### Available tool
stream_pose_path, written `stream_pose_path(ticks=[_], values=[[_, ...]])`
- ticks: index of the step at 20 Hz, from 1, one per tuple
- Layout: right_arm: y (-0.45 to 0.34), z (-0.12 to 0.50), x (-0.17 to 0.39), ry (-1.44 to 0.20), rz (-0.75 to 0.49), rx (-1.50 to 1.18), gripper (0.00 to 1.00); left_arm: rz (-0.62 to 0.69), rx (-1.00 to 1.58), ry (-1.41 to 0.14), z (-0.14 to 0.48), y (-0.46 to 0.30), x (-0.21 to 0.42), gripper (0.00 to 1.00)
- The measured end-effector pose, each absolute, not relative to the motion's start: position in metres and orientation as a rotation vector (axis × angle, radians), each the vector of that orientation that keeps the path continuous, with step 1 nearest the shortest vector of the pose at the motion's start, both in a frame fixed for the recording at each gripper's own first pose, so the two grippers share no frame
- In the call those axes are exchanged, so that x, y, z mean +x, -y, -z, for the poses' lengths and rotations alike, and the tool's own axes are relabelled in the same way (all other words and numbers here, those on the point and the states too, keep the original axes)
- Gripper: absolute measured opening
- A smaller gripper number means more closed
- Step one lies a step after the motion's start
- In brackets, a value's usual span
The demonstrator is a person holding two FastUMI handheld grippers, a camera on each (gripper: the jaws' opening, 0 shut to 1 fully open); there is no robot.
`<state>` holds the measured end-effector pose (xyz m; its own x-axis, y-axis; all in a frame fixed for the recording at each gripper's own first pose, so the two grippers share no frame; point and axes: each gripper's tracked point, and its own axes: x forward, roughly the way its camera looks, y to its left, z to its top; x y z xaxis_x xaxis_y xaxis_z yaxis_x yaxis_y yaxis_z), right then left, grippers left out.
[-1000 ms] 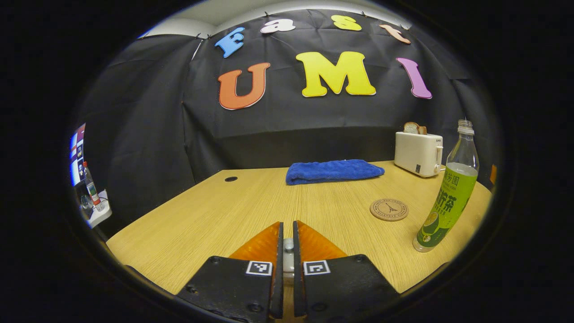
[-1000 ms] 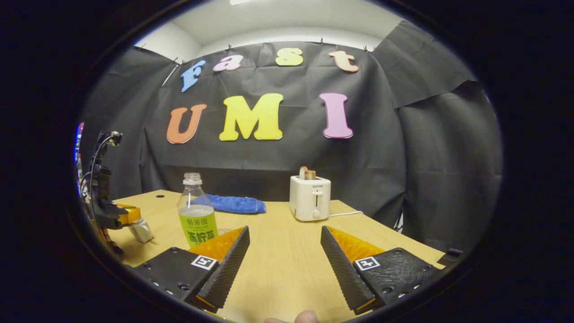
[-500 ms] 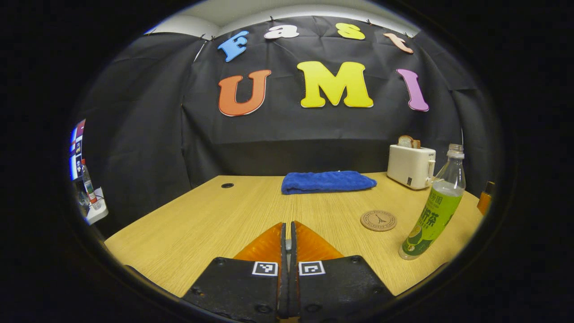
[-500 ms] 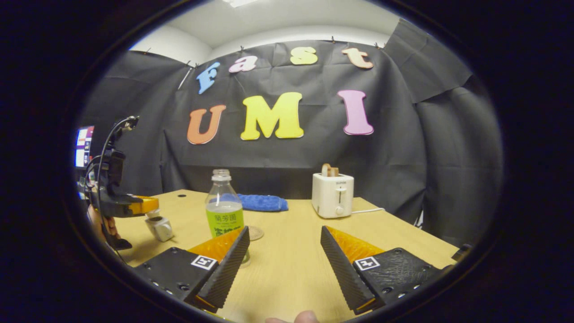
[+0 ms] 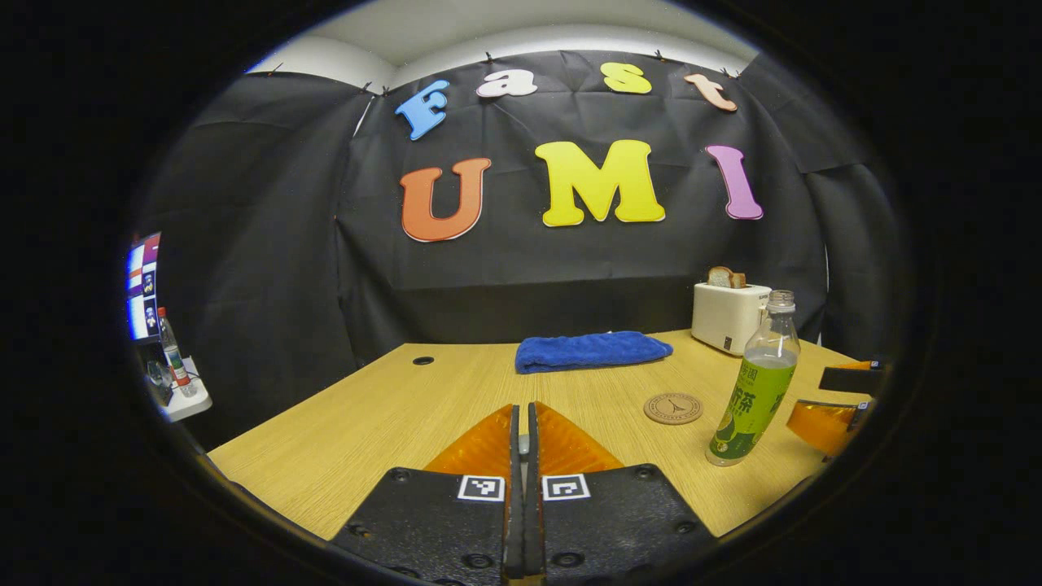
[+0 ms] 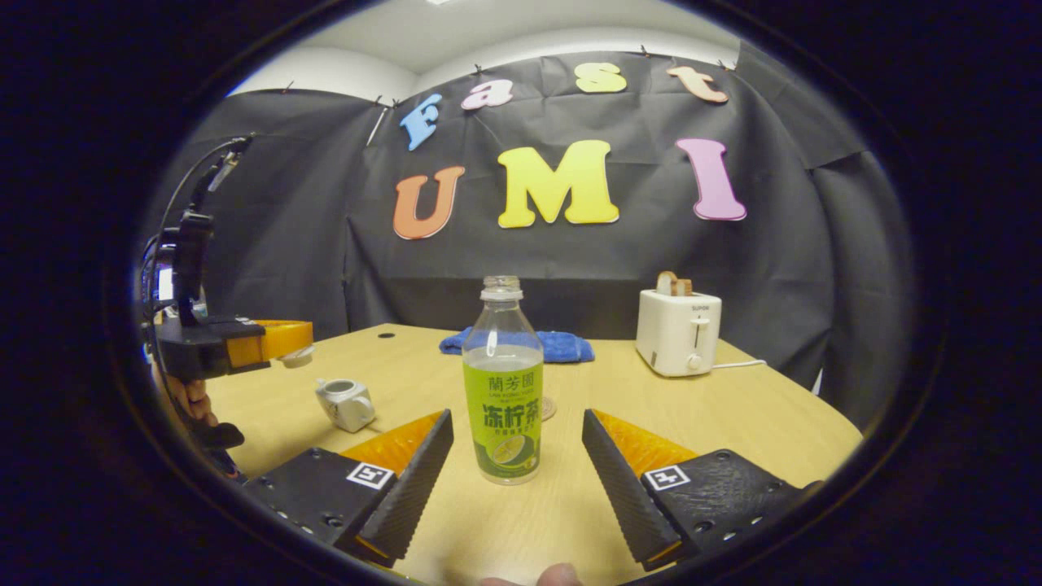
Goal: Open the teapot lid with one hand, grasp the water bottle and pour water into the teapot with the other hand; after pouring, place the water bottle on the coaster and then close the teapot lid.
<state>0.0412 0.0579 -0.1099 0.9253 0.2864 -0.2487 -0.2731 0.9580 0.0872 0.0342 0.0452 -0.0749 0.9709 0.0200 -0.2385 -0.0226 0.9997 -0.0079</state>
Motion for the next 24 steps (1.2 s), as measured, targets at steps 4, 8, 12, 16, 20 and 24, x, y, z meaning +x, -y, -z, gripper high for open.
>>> stream_pose_path(ticks=[4, 8, 12, 16, 20, 24], values=[[-0.075, 0.119, 0.069, -0.287, -0.26, 0.04, 0.94, -0.047, -0.022, -0.242, 0.078, -0.056, 0.026, 0.03], [-0.081, 0.115, 0.085, -0.265, -0.23, 0.022, 0.94, -0.058, -0.055, -0.237, 0.078, -0.062, 0.024, 0.03], [-0.083, 0.116, 0.092, -0.263, -0.208, 0.018, 0.93, -0.058, -0.075, -0.213, 0.072, -0.064, 0.029, 0.03], [-0.089, 0.111, 0.09, -0.257, -0.224, -0.017, 0.77, -0.057, -0.079, -0.22, 0.076, -0.069, 0.028, 0.03], [-0.113, 0.106, 0.085, -0.266, -0.345, -0.188, 0.73, -0.05, -0.104, -0.19, 0.068, -0.077, 0.028, 0.03], [-0.127, 0.095, 0.091, -0.258, -0.423, -0.41, 0.71, -0.05, -0.121, -0.211, 0.076, -0.091, 0.026, 0.03]])
